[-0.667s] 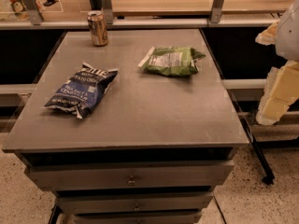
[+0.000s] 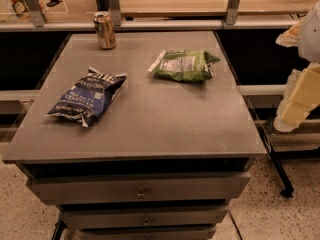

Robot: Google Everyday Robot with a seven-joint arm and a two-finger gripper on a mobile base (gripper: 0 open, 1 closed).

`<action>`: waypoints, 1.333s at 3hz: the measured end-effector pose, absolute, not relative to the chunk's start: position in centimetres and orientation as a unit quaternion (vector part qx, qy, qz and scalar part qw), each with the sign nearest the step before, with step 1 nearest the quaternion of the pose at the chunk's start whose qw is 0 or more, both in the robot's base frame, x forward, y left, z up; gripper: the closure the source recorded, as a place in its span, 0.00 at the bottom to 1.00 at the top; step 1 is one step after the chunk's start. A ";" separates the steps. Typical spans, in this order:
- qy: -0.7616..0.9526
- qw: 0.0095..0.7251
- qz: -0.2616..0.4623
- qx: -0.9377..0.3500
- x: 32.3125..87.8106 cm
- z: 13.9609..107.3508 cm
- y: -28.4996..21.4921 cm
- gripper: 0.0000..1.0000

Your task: Move green jalapeno chip bag near orange can

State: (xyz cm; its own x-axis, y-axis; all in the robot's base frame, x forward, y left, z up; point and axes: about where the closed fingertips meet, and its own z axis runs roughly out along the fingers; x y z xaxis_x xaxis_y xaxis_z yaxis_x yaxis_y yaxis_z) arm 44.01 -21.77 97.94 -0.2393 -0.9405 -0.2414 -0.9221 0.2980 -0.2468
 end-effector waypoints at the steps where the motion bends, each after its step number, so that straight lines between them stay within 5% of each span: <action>1: 0.816 0.215 0.027 -0.537 44.7 96.6 -22.6 0.00; 4: 0.804 0.367 0.162 -0.438 46.1 96.8 -21.1 0.00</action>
Offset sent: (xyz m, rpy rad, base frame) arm 0.0217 0.0009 -0.0170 0.5341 -0.0278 -0.2333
